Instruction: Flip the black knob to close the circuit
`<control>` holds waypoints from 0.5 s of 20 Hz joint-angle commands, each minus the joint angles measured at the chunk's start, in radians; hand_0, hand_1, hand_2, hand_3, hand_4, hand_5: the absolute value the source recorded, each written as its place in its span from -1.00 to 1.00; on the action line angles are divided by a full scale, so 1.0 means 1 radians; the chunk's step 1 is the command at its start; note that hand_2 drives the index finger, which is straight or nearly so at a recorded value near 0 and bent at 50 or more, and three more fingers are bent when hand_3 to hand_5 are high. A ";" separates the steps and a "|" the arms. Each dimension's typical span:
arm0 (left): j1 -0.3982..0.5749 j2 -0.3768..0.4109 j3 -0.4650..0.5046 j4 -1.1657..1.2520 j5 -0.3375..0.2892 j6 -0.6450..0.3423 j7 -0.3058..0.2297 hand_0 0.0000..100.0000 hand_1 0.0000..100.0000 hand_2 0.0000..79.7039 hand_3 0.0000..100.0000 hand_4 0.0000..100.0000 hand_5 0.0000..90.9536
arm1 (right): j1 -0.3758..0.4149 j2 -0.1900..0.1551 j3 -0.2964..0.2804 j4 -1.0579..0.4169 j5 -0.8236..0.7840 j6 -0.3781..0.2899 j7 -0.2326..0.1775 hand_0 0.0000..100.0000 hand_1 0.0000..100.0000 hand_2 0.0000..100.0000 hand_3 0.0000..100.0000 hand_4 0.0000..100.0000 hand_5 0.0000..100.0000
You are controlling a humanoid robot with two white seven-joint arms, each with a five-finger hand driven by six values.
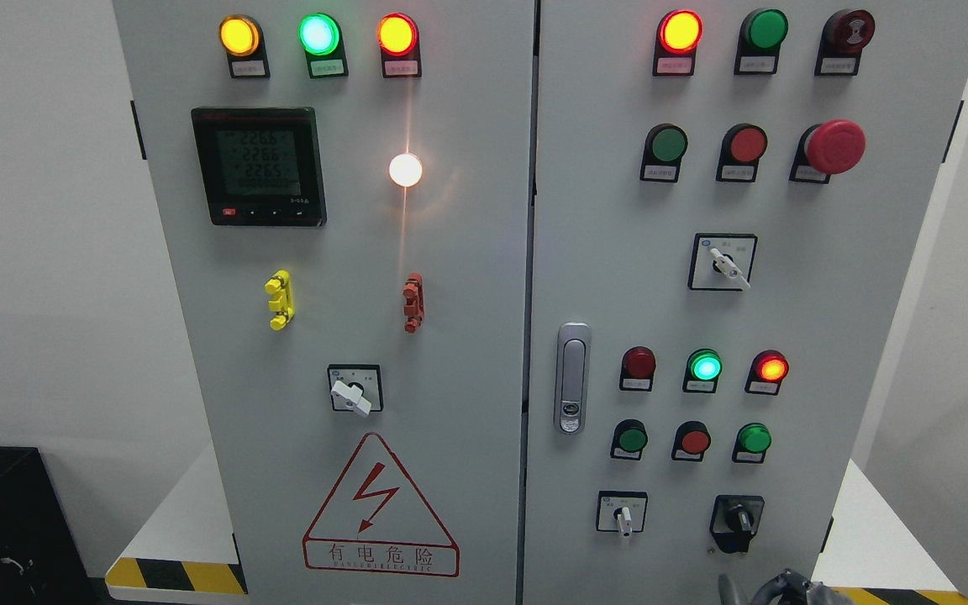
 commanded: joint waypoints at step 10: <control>0.023 0.000 0.000 -0.029 0.000 0.000 -0.001 -0.76 0.11 -1.00 -1.00 -1.00 -1.00 | 0.164 0.002 0.059 -0.161 -0.636 -0.074 -0.051 -1.00 -0.79 -0.26 0.26 0.23 -0.03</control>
